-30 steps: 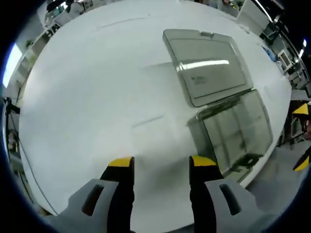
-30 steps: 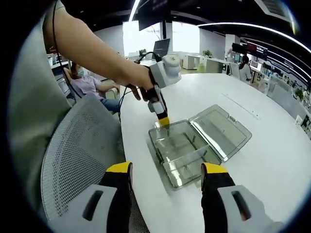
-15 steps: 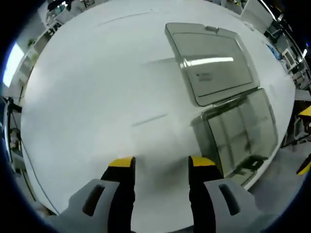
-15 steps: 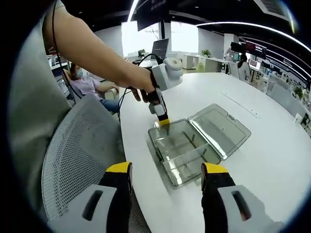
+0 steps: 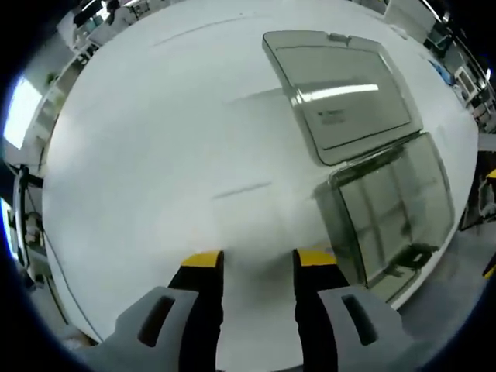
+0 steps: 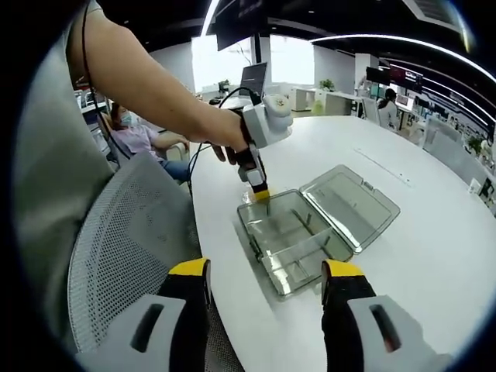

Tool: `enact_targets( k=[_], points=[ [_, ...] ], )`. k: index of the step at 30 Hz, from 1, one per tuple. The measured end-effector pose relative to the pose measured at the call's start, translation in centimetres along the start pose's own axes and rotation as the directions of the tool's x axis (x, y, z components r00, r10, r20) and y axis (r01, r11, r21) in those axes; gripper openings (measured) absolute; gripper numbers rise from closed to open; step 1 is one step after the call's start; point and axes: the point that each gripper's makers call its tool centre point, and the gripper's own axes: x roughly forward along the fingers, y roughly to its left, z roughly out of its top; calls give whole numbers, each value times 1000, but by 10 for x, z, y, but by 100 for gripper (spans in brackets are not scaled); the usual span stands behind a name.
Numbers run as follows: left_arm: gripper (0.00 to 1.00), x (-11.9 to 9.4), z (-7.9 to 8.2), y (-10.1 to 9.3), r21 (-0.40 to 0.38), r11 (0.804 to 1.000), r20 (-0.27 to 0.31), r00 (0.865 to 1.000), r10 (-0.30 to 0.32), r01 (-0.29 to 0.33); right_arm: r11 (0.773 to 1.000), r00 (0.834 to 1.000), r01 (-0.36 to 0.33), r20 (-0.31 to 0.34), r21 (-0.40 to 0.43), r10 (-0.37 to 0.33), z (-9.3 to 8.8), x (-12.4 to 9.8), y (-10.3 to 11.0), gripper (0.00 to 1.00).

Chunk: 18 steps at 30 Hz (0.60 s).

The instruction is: Insert the divider into the dual guide fixture by aligning both edges with the guide slots and pushing it downward to the bottom, including one-sided entry, uneven engagement, binding, and posture correction.

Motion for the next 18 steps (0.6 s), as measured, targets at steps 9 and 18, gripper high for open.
enact_targets(
  k=[9, 18],
  points=[
    [31, 0, -3, 0, 33, 999, -18, 1000, -14, 14, 1000, 1000, 3, -2, 5, -3, -2, -1, 0, 54],
    [29, -2, -4, 2, 19, 998, -33, 998, -53, 53, 1000, 1000, 2, -4, 3, -2, -3, -1, 1, 54]
  ],
)
